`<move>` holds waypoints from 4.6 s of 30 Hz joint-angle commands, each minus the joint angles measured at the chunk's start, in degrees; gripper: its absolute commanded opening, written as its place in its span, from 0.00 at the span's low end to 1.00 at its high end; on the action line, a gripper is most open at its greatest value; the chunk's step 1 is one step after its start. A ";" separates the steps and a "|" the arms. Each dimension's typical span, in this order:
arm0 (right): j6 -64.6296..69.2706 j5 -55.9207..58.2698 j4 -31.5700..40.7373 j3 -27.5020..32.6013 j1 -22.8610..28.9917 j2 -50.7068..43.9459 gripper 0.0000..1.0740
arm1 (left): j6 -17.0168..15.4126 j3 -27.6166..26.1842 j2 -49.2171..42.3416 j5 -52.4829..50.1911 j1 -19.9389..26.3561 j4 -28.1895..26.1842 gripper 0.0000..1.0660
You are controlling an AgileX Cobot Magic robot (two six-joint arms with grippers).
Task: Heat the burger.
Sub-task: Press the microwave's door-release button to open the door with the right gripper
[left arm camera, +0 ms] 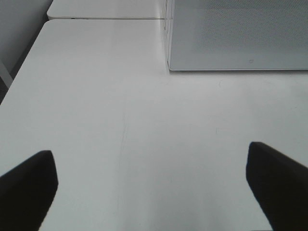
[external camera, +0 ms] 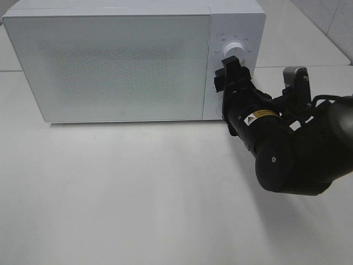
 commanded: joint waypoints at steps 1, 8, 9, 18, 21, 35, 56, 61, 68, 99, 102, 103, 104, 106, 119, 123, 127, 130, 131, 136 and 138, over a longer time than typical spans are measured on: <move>-7.22 4.07 -1.26 0.80 -0.17 -2.98 0.68 | -0.29 0.06 -1.43 0.23 0.11 -0.06 0.94; -35.41 22.35 -1.83 1.09 -0.63 -11.29 0.67 | -0.29 0.06 -1.43 0.23 0.11 -0.06 0.94; -35.41 22.35 -1.83 1.09 -0.63 -11.29 0.67 | -0.29 0.06 -1.43 0.23 0.11 -0.06 0.94; -61.42 44.12 -4.93 1.03 -4.93 -19.02 0.67 | -0.29 0.06 -1.43 0.23 0.11 -0.06 0.94; -66.58 53.63 -11.12 0.86 -7.16 -22.69 0.67 | -0.29 0.06 -1.43 0.23 0.11 -0.06 0.94; -66.98 89.21 -31.63 -4.01 -8.14 -35.64 0.67 | -0.29 0.06 -1.43 0.23 0.11 -0.06 0.94; -62.40 119.86 -31.74 -3.95 -8.14 -58.61 0.67 | -0.29 0.06 -1.43 0.23 0.11 -0.06 0.94; -62.17 122.44 -31.80 -3.95 -8.77 -66.00 0.67 | -0.29 0.06 -1.43 0.23 0.11 -0.06 0.94; -61.59 124.90 -31.91 -3.95 -19.31 -75.29 0.67 | -0.29 0.06 -1.43 0.23 0.11 -0.06 0.94; -59.47 123.47 -39.76 7.79 -33.52 -110.41 0.67 | -0.29 0.06 -1.09 0.23 0.11 -0.11 0.94; -59.47 123.47 -39.76 7.79 -33.52 -110.41 0.67 | -0.29 0.06 -1.09 0.23 0.11 -0.11 0.94; -59.47 123.47 -39.76 7.79 -33.52 -110.41 0.67 | -0.29 0.06 -1.09 0.23 0.11 -0.11 0.94; -59.47 123.47 -39.76 7.79 -33.52 -110.41 0.67 | -0.29 0.06 -1.09 0.23 0.11 -0.11 0.94; -59.47 123.47 -39.71 7.79 -33.52 -110.41 0.67 | -0.29 0.06 -1.09 0.23 0.11 -0.11 0.94; -59.47 119.00 -39.30 5.16 -33.52 -110.24 0.67 | -0.29 0.06 -1.09 0.23 0.11 -0.11 0.94; -59.47 115.79 -39.30 4.93 -33.52 -107.72 0.67 | -0.29 0.06 -1.09 0.23 0.11 -0.11 0.94; -59.47 110.58 -39.30 4.93 -33.52 -102.67 0.67 | -0.29 0.06 -1.09 0.23 0.11 -0.11 0.94; -59.47 107.09 -39.30 4.93 -33.52 -99.64 0.67 | -0.29 0.06 -1.09 0.23 0.11 -0.11 0.94; -59.47 107.09 -39.30 4.93 -33.52 -99.64 0.67 | -0.29 0.06 -1.09 0.23 0.11 -0.11 0.94; -59.47 99.75 -39.30 5.61 -33.52 -93.05 0.67 | -0.29 0.06 -1.09 0.23 0.11 -0.11 0.94; -59.47 96.89 -39.30 6.25 -33.52 -90.53 0.67 | -0.29 0.06 -1.09 0.23 0.11 -0.11 0.94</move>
